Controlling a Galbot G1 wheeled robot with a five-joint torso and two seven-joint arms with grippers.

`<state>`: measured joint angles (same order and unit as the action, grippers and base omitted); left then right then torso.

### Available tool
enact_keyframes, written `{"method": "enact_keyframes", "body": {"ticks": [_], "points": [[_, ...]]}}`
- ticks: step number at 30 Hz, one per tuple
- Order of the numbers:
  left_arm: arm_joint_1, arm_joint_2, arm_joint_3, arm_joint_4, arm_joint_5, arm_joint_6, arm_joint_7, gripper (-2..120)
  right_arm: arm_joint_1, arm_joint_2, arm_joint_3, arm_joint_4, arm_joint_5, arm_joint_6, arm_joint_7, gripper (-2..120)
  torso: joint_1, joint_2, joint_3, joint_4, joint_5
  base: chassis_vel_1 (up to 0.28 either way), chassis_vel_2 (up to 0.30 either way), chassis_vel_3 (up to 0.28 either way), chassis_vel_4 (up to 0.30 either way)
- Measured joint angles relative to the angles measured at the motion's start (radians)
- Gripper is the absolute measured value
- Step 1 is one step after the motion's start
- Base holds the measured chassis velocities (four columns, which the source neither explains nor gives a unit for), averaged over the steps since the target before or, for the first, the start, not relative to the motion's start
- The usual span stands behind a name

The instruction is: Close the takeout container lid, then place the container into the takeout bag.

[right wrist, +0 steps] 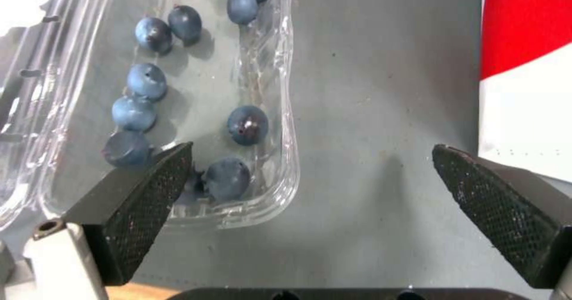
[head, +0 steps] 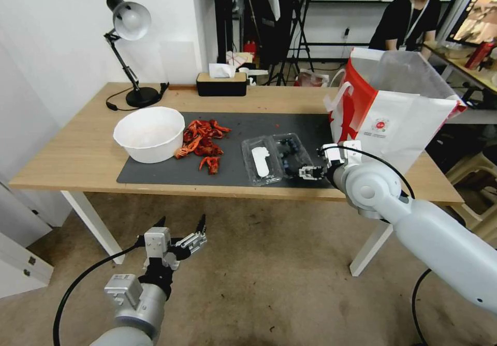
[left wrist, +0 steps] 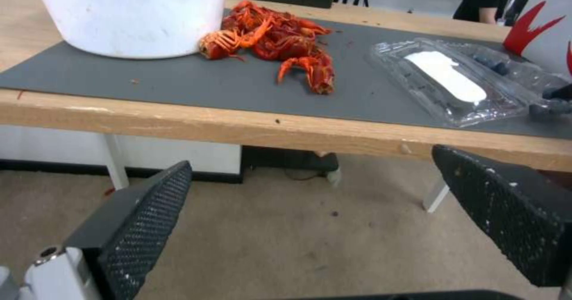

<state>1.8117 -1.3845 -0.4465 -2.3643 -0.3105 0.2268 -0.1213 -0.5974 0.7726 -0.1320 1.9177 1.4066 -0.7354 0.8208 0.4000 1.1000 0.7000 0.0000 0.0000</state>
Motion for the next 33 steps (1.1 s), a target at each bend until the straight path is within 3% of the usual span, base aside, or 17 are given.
{"method": "enact_keyframes", "body": {"ticks": [26,29,32,33], "points": [[0.009,-0.01,0.003,-0.002,0.013,-0.009,0.0,100,-0.027,0.012,0.04,0.049,0.053,0.0,0.029,100,0.0,0.0,0.0,0.0,0.0,0.0,0.0,0.0,0.0],[0.008,-0.01,0.003,-0.001,0.013,-0.009,0.001,100,-0.032,0.016,0.068,0.057,0.002,0.0,-0.021,100,0.0,0.0,0.0,0.0001,0.0,0.0,0.0,0.0,0.0],[0.005,-0.01,0.001,-0.001,0.011,-0.01,0.001,100,-0.076,0.015,0.136,0.079,-0.137,0.002,-0.172,100,0.0,0.0,0.0,0.0003,-0.0001,0.0,0.0,0.0,0.0],[0.005,-0.01,0.001,-0.001,0.011,-0.01,0.001,100,-0.076,0.015,0.136,0.079,-0.137,0.002,-0.172,100,0.0,0.0,0.0,0.0003,-0.0001,0.0,0.0,0.0,0.0]]}}
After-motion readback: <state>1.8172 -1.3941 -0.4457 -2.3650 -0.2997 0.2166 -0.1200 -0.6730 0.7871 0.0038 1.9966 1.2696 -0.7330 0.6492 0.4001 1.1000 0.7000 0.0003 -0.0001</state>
